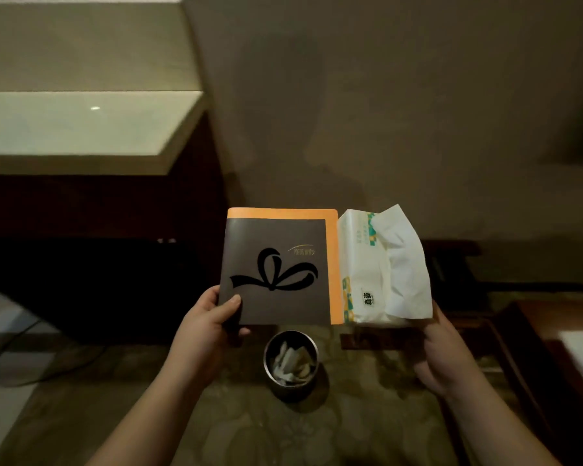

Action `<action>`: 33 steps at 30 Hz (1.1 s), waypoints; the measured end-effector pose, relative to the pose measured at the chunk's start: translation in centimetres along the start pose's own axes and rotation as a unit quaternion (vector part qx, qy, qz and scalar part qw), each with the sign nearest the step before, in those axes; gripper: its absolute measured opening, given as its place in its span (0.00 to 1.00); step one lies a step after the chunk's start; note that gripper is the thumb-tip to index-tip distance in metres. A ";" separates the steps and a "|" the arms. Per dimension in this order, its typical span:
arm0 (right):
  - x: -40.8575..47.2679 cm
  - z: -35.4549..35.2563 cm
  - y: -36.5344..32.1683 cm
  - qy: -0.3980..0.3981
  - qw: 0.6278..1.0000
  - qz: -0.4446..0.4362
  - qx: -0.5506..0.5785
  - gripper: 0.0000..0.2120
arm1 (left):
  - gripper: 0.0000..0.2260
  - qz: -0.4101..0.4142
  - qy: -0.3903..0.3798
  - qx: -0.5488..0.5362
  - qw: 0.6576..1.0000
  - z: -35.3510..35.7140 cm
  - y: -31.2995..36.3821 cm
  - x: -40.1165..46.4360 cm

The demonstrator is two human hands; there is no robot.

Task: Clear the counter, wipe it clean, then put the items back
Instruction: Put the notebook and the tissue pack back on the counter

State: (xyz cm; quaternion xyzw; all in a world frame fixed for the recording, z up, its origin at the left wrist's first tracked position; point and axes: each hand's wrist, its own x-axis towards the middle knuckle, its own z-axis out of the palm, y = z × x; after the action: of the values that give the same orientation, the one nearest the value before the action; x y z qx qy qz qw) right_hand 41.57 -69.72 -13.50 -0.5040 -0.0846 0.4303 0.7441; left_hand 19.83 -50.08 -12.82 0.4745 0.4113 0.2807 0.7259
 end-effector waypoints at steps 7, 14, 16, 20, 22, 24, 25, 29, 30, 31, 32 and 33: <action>2.2 13.4 5.0 -0.161 0.983 0.016 -0.085 0.27 | 0.11 0.058 0.120 -0.032 0.991 -13.7 3.4 -3.5; 3.1 24.3 7.7 -0.263 0.879 -0.154 -0.367 0.17 | 0.10 0.097 0.222 -0.095 0.966 -23.1 7.0 -6.1; 3.7 27.3 7.9 -0.278 0.845 -0.200 -0.410 0.17 | 0.10 0.107 0.244 -0.105 0.958 -25.2 8.2 -6.3; 6.3 33.0 8.9 -0.338 0.878 -0.094 -0.326 0.18 | 0.10 0.128 0.281 -0.126 0.943 -28.8 10.9 -5.4; 7.9 35.9 9.4 -0.355 0.885 -0.062 -0.295 0.18 | 0.10 0.140 0.291 -0.132 0.937 -30.6 12.4 -4.3; 9.5 39.2 9.7 -0.365 0.896 -0.028 -0.252 0.16 | 0.10 0.152 0.307 -0.127 0.931 -32.5 14.2 -3.0; 10.9 40.7 10.1 -0.367 0.902 -0.004 -0.225 0.16 | 0.10 0.157 0.315 -0.123 0.928 -33.4 15.1 -2.2; 14.4 47.3 10.9 -0.375 0.910 0.015 -0.175 0.17 | 0.10 0.166 0.337 -0.121 0.919 -37.0 18.9 1.1; 15.0 49.0 11.0 -0.381 0.908 0.018 -0.176 0.16 | 0.10 0.166 0.343 -0.117 0.917 -37.8 19.8 1.9; 15.4 50.5 10.7 -0.389 0.906 0.011 -0.166 0.16 | 0.10 0.168 0.349 -0.114 0.915 -38.5 20.8 2.7; 16.3 51.9 10.6 -0.397 0.901 0.006 -0.174 0.16 | 0.10 0.173 0.353 -0.110 0.913 -39.2 21.6 3.6; 17.7 53.1 10.9 -0.407 0.894 0.014 -0.186 0.16 | 0.09 0.177 0.357 -0.108 0.911 -39.9 22.5 4.4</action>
State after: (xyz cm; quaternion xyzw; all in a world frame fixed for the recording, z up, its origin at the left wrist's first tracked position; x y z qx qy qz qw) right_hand 16.71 -19.65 -2.55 -0.4156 -0.4515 0.5842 0.5312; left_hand -12.79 -19.51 -2.04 0.3264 0.5195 0.5980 0.5157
